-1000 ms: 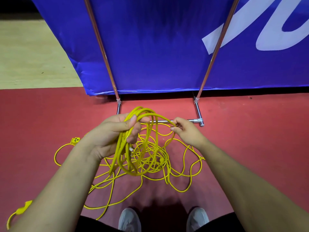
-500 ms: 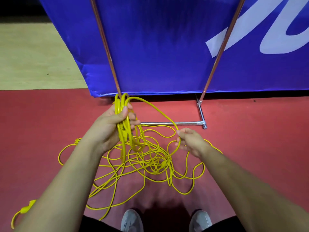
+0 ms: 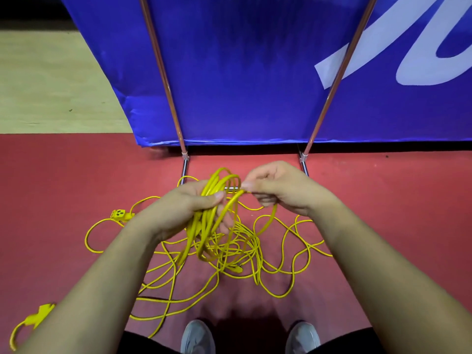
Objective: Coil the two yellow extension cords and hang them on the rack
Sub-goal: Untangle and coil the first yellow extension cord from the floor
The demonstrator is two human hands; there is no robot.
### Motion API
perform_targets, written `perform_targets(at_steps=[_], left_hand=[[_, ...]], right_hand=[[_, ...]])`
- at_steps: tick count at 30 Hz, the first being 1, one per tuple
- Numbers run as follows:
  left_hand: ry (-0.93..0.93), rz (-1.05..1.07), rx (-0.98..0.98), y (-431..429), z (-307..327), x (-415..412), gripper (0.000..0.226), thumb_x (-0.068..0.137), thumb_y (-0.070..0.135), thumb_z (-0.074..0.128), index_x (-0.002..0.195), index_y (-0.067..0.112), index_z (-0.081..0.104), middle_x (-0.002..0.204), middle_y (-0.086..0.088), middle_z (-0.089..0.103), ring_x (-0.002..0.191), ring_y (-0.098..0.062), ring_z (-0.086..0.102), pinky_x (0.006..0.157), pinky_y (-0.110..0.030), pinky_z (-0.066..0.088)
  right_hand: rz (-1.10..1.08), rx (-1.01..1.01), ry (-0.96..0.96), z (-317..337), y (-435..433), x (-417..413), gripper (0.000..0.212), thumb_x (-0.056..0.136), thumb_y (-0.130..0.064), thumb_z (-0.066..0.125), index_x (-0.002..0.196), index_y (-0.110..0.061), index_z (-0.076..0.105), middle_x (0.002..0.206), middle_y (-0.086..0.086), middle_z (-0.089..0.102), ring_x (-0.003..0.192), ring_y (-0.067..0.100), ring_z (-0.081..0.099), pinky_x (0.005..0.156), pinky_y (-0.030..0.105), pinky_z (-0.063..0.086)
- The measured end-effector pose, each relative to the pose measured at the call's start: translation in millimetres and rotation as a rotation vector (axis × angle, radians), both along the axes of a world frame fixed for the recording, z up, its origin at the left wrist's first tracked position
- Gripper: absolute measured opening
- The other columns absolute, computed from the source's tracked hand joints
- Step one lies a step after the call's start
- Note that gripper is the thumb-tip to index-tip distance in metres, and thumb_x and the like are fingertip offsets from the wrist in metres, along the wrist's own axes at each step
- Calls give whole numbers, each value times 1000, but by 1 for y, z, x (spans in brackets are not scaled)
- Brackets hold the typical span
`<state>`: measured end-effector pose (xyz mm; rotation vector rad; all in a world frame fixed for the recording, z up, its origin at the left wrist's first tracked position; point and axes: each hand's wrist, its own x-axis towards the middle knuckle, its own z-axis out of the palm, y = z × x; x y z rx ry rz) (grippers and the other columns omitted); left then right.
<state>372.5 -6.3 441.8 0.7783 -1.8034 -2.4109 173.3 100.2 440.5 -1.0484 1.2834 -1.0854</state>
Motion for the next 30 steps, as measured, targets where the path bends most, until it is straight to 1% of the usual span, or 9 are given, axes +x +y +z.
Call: perform_targets(at_steps=[3, 6, 8, 10, 13, 16, 20, 25, 30], left_hand=[[108, 62, 70, -1, 4, -1, 7, 83, 16, 61, 87, 12, 57, 60, -5, 49, 48, -19, 48, 45, -25, 42], [161, 181, 177, -5, 10, -1, 8, 74, 14, 68, 78, 12, 62, 57, -2, 43, 45, -16, 44, 44, -22, 41], [126, 218, 185, -6, 11, 1, 7, 74, 16, 63, 76, 9, 62, 56, -3, 43, 44, -17, 45, 43, -22, 41], [37, 181, 163, -6, 9, 2, 9, 77, 11, 61, 82, 4, 58, 56, -7, 50, 46, -21, 52, 43, -23, 44], [-74, 157, 170, -2, 9, 1, 9, 82, 7, 58, 84, -1, 60, 63, -17, 65, 54, -30, 67, 42, -27, 50], [-101, 180, 185, 1, 13, -1, 10, 88, 6, 49, 88, -1, 57, 72, -24, 70, 58, -32, 70, 41, -27, 51], [-114, 106, 175, 4, 6, -3, 28, 77, 13, 57, 101, -3, 59, 82, -25, 72, 64, -31, 71, 54, -31, 57], [-124, 38, 111, 4, 3, -3, 14, 76, 11, 64, 83, -1, 61, 61, -15, 65, 44, -23, 61, 42, -23, 48], [-28, 70, 210, -7, 0, 4, 27, 71, 16, 72, 87, 9, 52, 56, -1, 41, 41, -15, 40, 43, -21, 36]], right_hand=[[-133, -42, -79, -21, -2, -11, 8, 85, -13, 68, 82, -7, 64, 53, 0, 45, 49, 12, 35, 54, 30, 26], [-130, 27, 49, -50, 7, -23, 9, 91, -13, 63, 88, -5, 65, 65, 2, 57, 64, 15, 53, 70, 34, 41], [-172, 102, 9, -66, 15, -29, 11, 95, -12, 56, 89, -6, 62, 71, 4, 59, 70, 13, 58, 76, 33, 44], [-217, 103, -62, -72, 17, -30, 12, 96, -12, 55, 89, -7, 63, 69, 5, 54, 62, 17, 50, 66, 32, 42], [-280, 27, -32, -64, 11, -28, 15, 94, -11, 57, 85, -10, 69, 61, 1, 47, 54, 12, 35, 54, 27, 28], [-240, -42, 111, -45, 6, -22, 12, 92, -13, 62, 84, -11, 71, 58, -2, 48, 54, 13, 36, 51, 23, 30], [-106, -109, 306, -20, -2, 1, 7, 87, -13, 69, 82, -10, 73, 57, -6, 55, 56, 10, 43, 52, 21, 34], [24, -135, 376, -11, -5, 23, 19, 87, -17, 71, 84, 2, 68, 65, 11, 54, 60, 14, 46, 57, 30, 35], [28, -46, 360, -33, 2, 7, 22, 88, -22, 70, 80, -2, 63, 66, 4, 54, 63, 10, 46, 60, 25, 38]])
